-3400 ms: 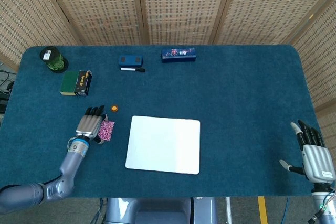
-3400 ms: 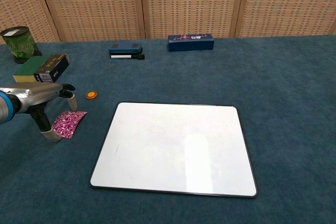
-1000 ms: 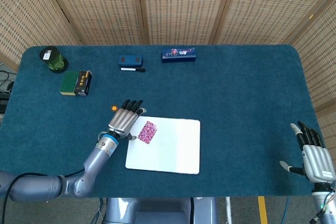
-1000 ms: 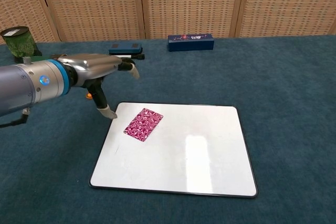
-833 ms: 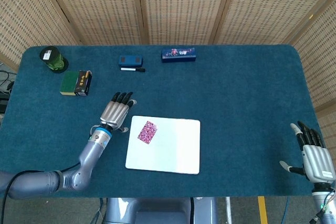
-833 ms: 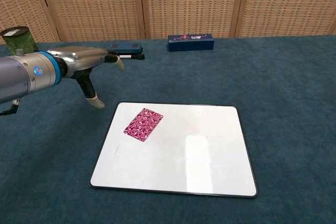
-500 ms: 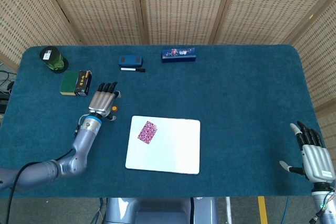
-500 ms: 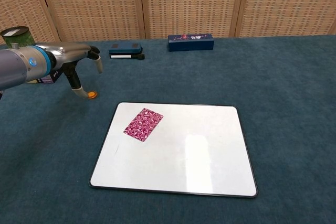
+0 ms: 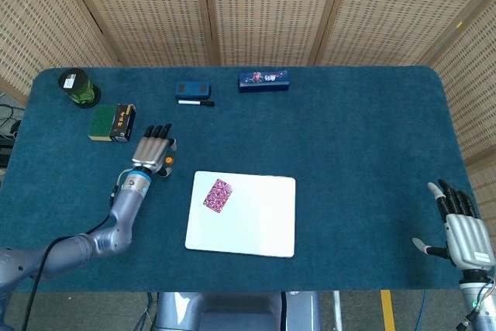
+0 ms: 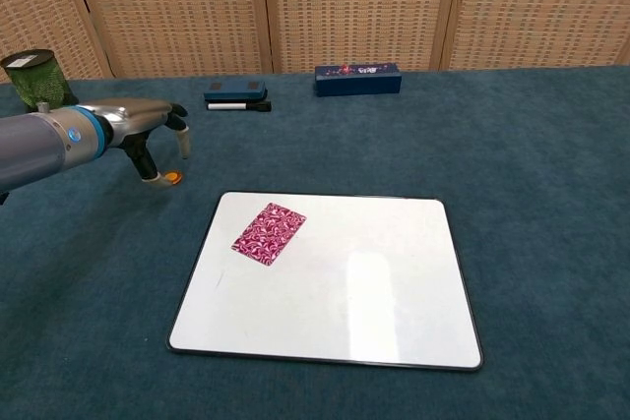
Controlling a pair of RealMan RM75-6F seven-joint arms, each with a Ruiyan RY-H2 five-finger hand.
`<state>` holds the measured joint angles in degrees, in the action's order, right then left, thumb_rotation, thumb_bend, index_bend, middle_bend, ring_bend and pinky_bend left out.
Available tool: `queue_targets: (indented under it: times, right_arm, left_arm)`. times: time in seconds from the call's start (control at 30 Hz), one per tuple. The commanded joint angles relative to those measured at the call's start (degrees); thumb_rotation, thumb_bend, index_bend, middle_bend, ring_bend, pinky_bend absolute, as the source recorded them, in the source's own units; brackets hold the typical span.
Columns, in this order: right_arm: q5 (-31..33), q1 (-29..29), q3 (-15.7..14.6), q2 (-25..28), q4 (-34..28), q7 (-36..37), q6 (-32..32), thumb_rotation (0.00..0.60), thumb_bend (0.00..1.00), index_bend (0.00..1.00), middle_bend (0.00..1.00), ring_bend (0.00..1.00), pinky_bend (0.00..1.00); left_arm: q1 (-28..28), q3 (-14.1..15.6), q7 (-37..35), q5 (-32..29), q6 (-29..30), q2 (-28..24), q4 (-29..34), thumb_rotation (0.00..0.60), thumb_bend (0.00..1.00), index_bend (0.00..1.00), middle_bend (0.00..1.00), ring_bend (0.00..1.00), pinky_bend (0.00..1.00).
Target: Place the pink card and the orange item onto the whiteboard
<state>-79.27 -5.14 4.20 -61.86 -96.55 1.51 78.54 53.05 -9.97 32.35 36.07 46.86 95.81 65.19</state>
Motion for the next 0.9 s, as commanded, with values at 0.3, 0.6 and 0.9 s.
queue_targets:
  times: [0.3,0.6,0.9]
  right_arm:
    - [0.08,-0.02,-0.01,0.07,-0.05,0.08,-0.11,0.600,0.00,0.00,0.00,0.00,0.00]
    - [0.08,-0.04,-0.04,0.10,-0.07,0.11,-0.16,0.600,0.00,0.00,0.00,0.00,0.00]
    - [0.12,-0.05,-0.05,0.13,-0.09,0.20,-0.22,0.600,0.00,0.00,0.00,0.00,0.00]
  left_arm:
    - [0.17,-0.53,-0.35,0.13,-0.73,2.01,-3.36,0.600,0.30,0.39,0.00,0.00,0.00]
    - [-0.33,-0.81,-1.04,0.41,-1.17,3.12,-5.32,0.600,0.31,0.43,0.00,0.00,0.00]
    - [-0.51,-1.17,-1.40,0.57,-2.02,4.41,-7.89,0.600,0.31,0.44,0.00,0.00,0.00]
